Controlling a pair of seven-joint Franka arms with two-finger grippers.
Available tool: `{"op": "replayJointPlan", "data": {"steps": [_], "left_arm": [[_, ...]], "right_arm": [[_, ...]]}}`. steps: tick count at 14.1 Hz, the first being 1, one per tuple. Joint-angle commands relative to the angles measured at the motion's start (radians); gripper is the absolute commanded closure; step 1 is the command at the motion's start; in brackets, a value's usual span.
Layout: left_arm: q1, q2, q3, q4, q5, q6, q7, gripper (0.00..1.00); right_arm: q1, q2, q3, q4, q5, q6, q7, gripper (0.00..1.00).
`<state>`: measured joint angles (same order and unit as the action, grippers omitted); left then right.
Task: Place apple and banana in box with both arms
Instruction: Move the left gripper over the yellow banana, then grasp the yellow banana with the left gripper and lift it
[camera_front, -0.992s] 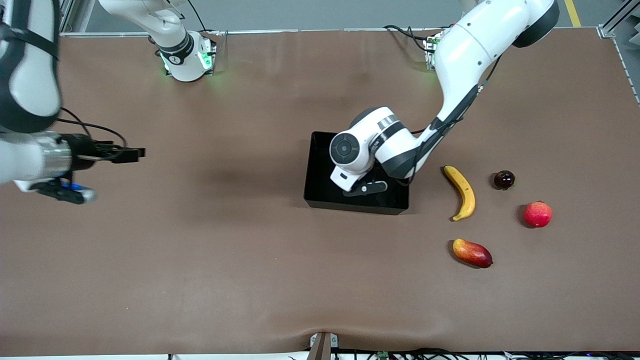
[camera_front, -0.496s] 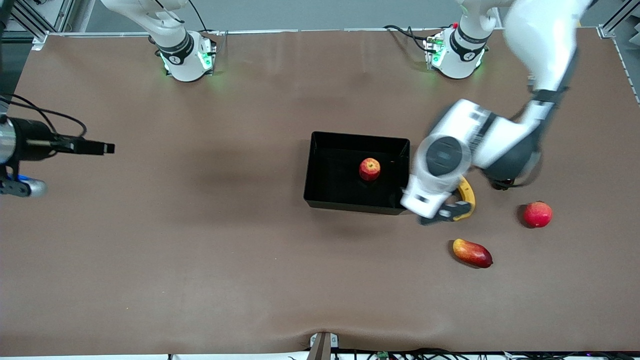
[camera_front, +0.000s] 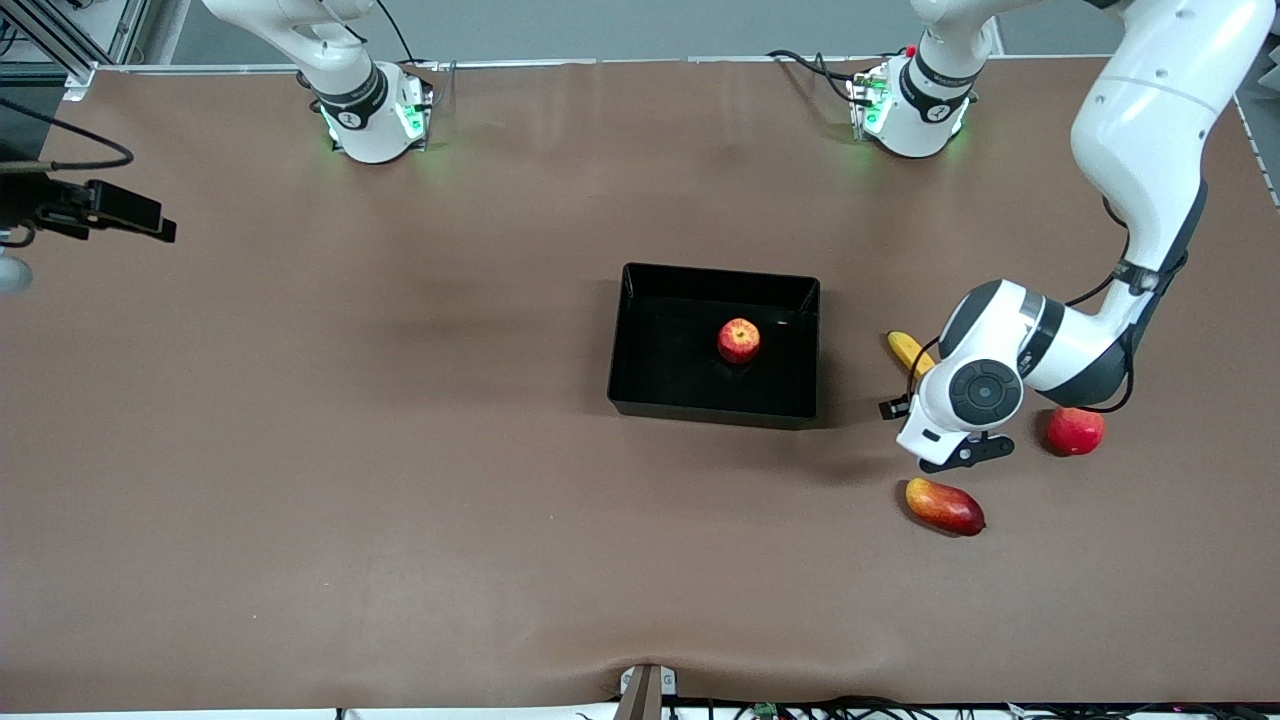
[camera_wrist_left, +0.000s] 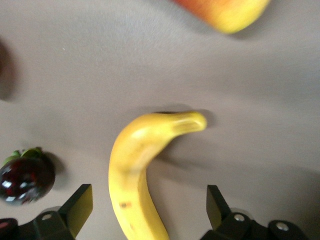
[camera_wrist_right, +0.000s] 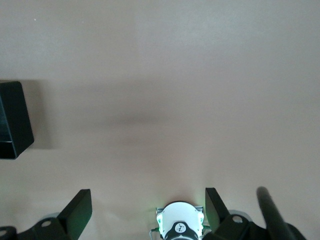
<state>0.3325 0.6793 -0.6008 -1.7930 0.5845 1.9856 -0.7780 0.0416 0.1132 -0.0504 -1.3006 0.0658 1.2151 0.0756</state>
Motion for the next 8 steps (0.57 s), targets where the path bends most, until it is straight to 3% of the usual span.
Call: {"op": "replayJointPlan", "data": {"steps": [1,4,5,6,7,8], "left_arm": [[0.016,-0.023,-0.010,-0.066,0.031,0.038,-0.001,0.07],[0.054,-0.015,-0.007,-0.091,0.084,0.047,-0.003,0.09],[0.057,-0.006,-0.007,-0.092,0.084,0.068,-0.001,0.19],[0.057,-0.004,-0.007,-0.091,0.084,0.074,-0.003,0.69],[0.056,-0.006,-0.008,-0.085,0.084,0.074,-0.007,1.00],[0.056,-0.012,-0.010,-0.082,0.083,0.074,-0.007,1.00]], "right_arm": [[-0.002,-0.125,0.011,-0.170,-0.041,0.110,-0.101,0.00],[-0.012,-0.182,0.003,-0.253,-0.041,0.170,-0.209,0.00],[-0.008,-0.190,0.006,-0.256,-0.043,0.172,-0.211,0.00],[-0.006,-0.191,0.007,-0.256,-0.043,0.167,-0.209,0.00],[-0.009,-0.196,0.006,-0.256,-0.043,0.156,-0.203,0.00],[-0.012,-0.198,0.006,-0.258,-0.043,0.147,-0.201,0.00]]}}
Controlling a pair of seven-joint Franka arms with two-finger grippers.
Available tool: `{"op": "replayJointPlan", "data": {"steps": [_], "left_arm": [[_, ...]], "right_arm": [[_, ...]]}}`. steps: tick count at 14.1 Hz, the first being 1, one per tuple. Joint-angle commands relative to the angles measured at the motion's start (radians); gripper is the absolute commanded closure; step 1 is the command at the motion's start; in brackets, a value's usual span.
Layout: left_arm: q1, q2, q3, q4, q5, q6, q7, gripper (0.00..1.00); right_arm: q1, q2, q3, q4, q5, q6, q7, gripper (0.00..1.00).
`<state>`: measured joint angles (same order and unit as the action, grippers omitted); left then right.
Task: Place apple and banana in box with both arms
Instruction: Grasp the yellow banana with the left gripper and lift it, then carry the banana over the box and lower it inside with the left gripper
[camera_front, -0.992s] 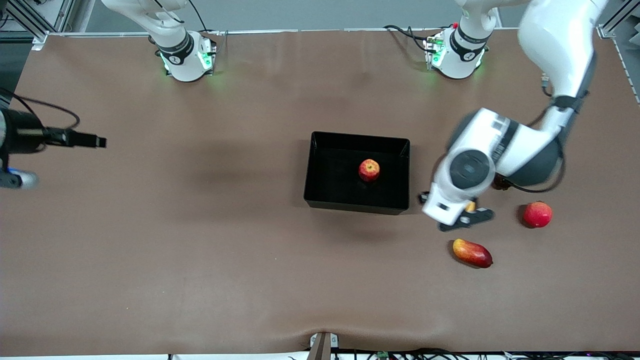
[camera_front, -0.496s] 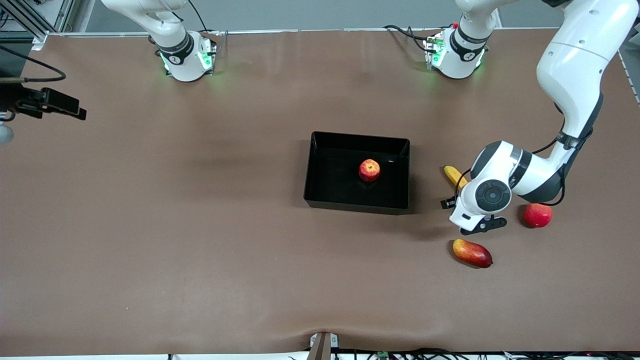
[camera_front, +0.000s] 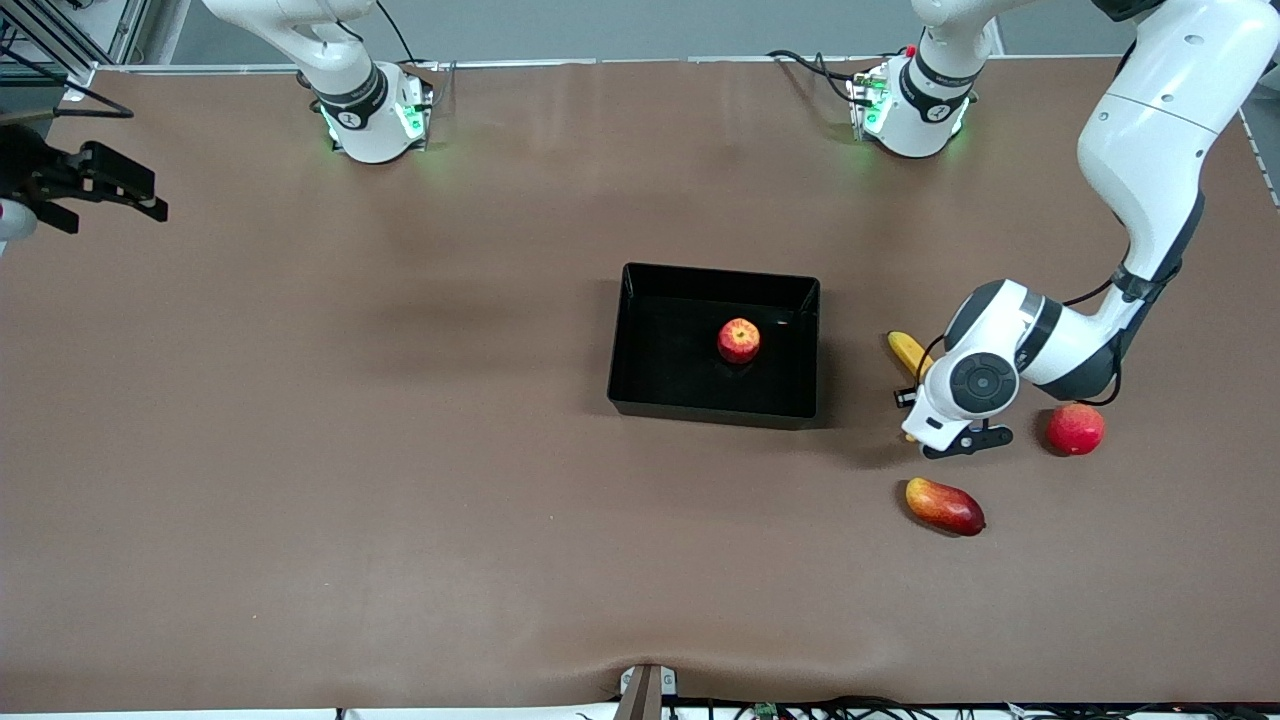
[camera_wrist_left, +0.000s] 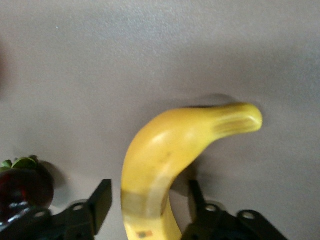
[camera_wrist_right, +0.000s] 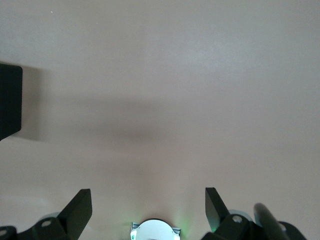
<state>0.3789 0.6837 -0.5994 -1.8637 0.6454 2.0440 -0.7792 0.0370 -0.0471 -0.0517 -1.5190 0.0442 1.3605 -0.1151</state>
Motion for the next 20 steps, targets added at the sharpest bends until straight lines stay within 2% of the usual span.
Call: {"op": "replayJointPlan", "data": {"steps": [1,3,5,8,10,12,17,20], "left_arm": [[0.009,-0.026,-0.016,-0.002,0.017,0.015,-0.015,1.00],[0.011,-0.067,-0.040,0.046,-0.019,-0.022,-0.011,1.00],[0.009,-0.117,-0.085,0.105,-0.099,-0.098,-0.012,1.00],[-0.004,-0.135,-0.174,0.278,-0.200,-0.266,-0.018,1.00],[-0.024,-0.128,-0.198,0.378,-0.284,-0.326,-0.020,1.00],[-0.067,-0.128,-0.198,0.396,-0.338,-0.326,-0.041,1.00],[-0.201,-0.127,-0.198,0.446,-0.332,-0.324,-0.152,1.00],[-0.297,-0.099,-0.192,0.507,-0.332,-0.318,-0.231,1.00]], "right_arm": [[-0.009,-0.039,0.004,-0.040,-0.021,-0.003,-0.011,0.00],[-0.022,-0.039,0.004,-0.038,-0.018,-0.012,0.005,0.00],[-0.019,-0.037,0.006,-0.038,-0.009,-0.014,0.121,0.00],[-0.008,-0.036,0.010,-0.035,-0.020,-0.009,0.146,0.00],[-0.008,-0.036,0.010,-0.035,-0.023,-0.006,0.144,0.00],[-0.011,-0.034,0.010,-0.036,-0.021,-0.012,0.144,0.00],[-0.006,-0.033,0.010,-0.036,-0.021,-0.014,0.144,0.00],[-0.009,-0.030,0.010,-0.038,-0.021,-0.014,0.144,0.00]]}}
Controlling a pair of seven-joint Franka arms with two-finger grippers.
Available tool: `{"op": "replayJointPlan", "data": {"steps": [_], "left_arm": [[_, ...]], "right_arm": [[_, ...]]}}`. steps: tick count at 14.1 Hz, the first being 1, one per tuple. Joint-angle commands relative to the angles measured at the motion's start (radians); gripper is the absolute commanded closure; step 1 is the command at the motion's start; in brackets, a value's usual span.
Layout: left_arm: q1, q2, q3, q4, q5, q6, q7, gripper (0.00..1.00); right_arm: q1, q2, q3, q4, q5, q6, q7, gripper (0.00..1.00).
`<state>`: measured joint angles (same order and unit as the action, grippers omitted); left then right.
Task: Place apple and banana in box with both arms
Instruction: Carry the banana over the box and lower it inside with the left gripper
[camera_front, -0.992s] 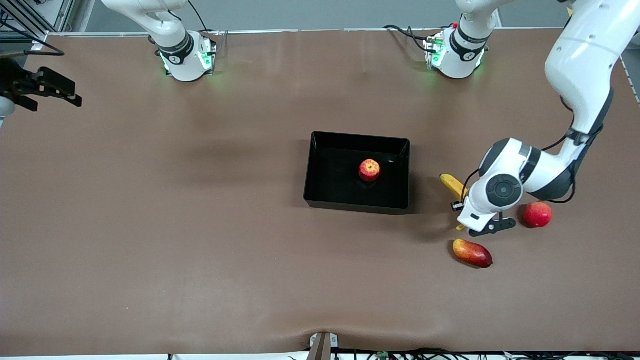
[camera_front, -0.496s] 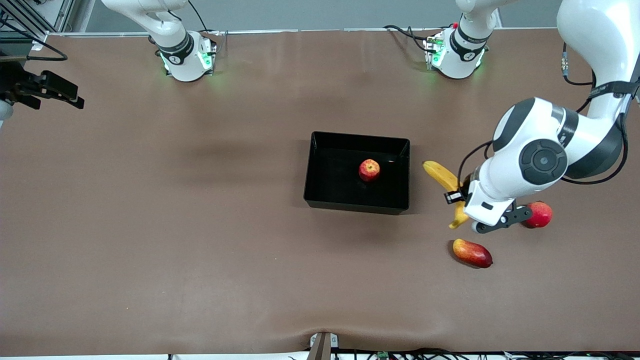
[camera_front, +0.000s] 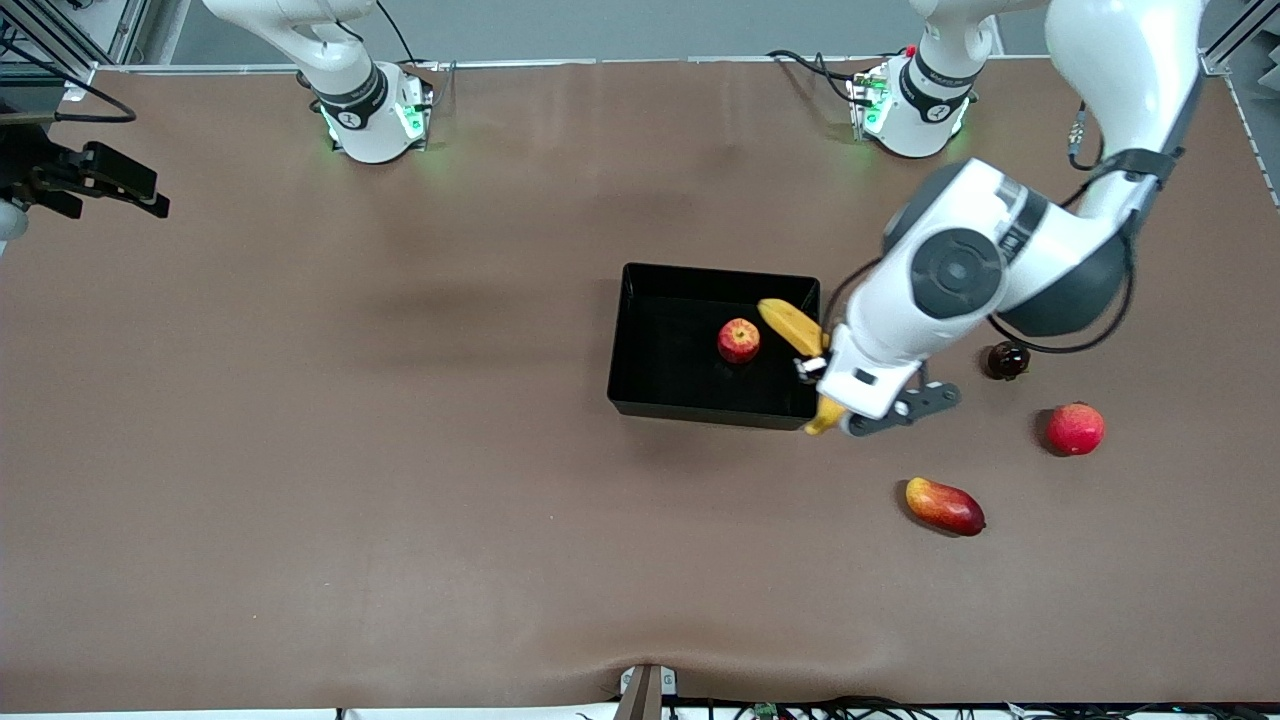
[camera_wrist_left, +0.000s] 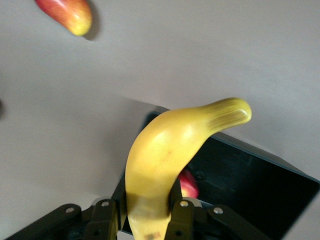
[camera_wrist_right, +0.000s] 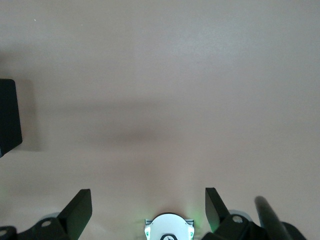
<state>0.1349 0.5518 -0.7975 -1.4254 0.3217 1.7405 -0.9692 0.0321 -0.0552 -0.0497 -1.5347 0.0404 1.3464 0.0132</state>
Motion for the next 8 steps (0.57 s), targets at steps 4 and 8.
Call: {"op": "replayJointPlan", "data": {"steps": [4,8], "left_arm": [[-0.115,0.056,0.009,0.080,-0.007,0.014,-0.058,1.00],[-0.149,0.065,0.023,0.079,-0.006,0.022,-0.063,1.00]], "right_arm": [[-0.014,-0.022,0.004,-0.022,-0.017,-0.018,0.016,0.00],[-0.014,-0.020,0.004,-0.022,-0.016,-0.010,0.016,0.00]]}}
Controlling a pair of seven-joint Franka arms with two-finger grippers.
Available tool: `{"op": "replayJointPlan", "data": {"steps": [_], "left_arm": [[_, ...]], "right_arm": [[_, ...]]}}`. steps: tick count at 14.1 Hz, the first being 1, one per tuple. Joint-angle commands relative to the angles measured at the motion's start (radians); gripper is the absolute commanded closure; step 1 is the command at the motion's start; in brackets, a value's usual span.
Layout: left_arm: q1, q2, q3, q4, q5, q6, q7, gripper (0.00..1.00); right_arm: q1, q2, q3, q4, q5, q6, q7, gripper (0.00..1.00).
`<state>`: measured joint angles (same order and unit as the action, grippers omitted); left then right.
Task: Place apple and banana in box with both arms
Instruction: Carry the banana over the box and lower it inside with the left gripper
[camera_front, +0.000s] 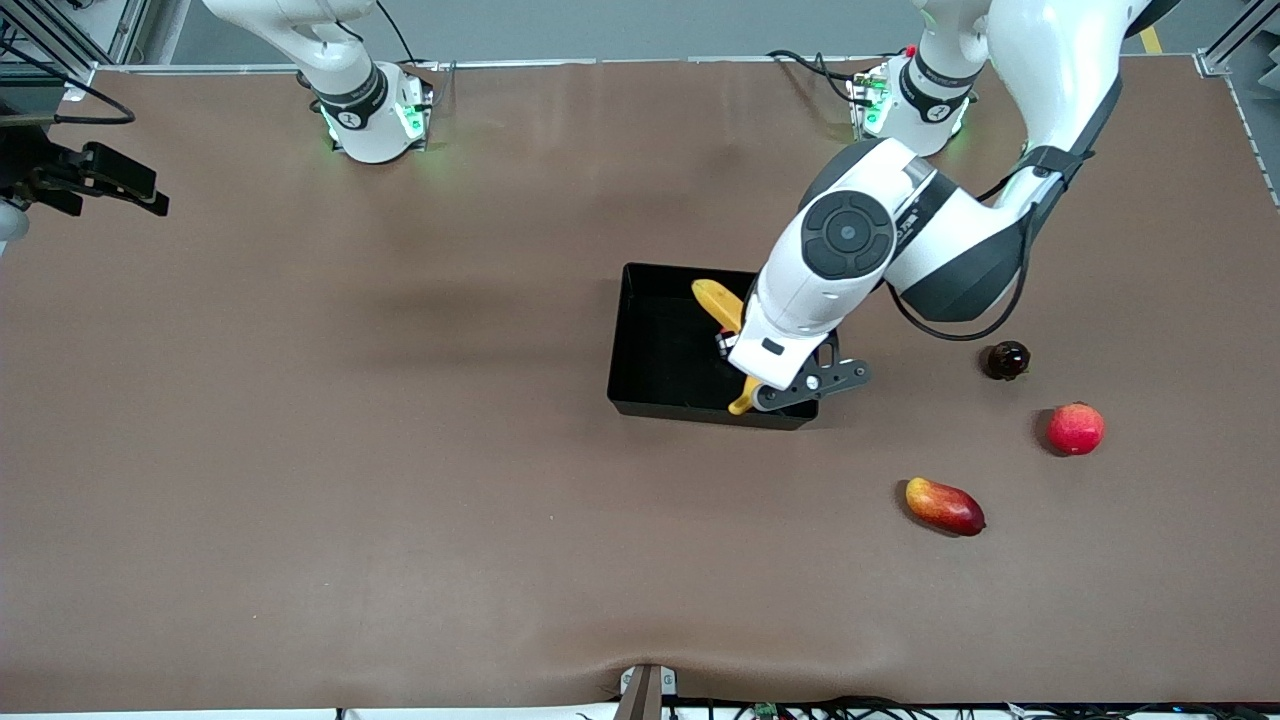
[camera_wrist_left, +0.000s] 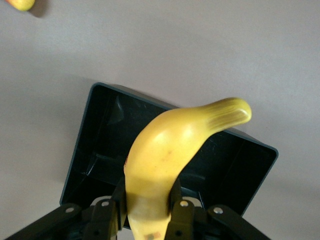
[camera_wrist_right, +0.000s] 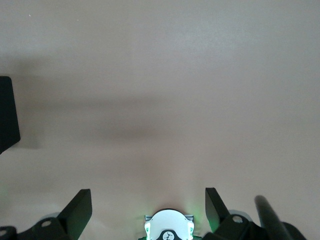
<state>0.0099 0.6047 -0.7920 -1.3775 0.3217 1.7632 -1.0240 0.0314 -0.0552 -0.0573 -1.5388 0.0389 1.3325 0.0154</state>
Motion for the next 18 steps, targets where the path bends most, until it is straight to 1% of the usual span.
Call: {"op": "replayJointPlan", "data": {"steps": [1,2,4,6,9,11,14,16,18], "left_arm": [[-0.030,0.018,0.020,0.029,-0.006,0.015,-0.010,1.00],[-0.047,0.030,0.026,0.028,-0.001,0.024,-0.008,1.00],[-0.091,0.050,0.066,0.029,0.040,0.028,-0.008,1.00],[-0.119,0.064,0.101,0.028,0.046,0.044,0.002,1.00],[-0.126,0.069,0.151,0.025,0.050,0.047,0.030,1.00],[-0.133,0.082,0.154,0.024,0.103,0.051,0.025,1.00],[-0.120,0.089,0.160,0.023,0.117,0.053,0.042,1.00],[-0.126,0.095,0.201,0.005,0.166,0.064,0.050,1.00],[-0.120,0.105,0.201,0.008,0.183,0.064,0.050,1.00]], "right_arm": [[-0.015,-0.020,0.011,-0.018,-0.011,0.005,0.015,0.00],[-0.015,-0.018,0.011,-0.017,-0.008,0.007,0.015,0.00],[-0.015,-0.017,0.011,-0.017,-0.008,0.008,0.014,0.00],[-0.018,-0.017,0.011,-0.018,-0.008,0.007,0.015,0.00],[-0.011,-0.017,0.011,-0.017,-0.007,0.008,0.015,0.00],[-0.013,-0.017,0.011,-0.018,-0.007,0.005,0.015,0.00],[-0.016,-0.017,0.011,-0.018,-0.007,0.005,0.015,0.00],[-0.015,-0.017,0.013,-0.017,-0.004,0.004,0.015,0.00],[-0.015,-0.017,0.013,-0.017,-0.004,0.005,0.015,0.00]]}}
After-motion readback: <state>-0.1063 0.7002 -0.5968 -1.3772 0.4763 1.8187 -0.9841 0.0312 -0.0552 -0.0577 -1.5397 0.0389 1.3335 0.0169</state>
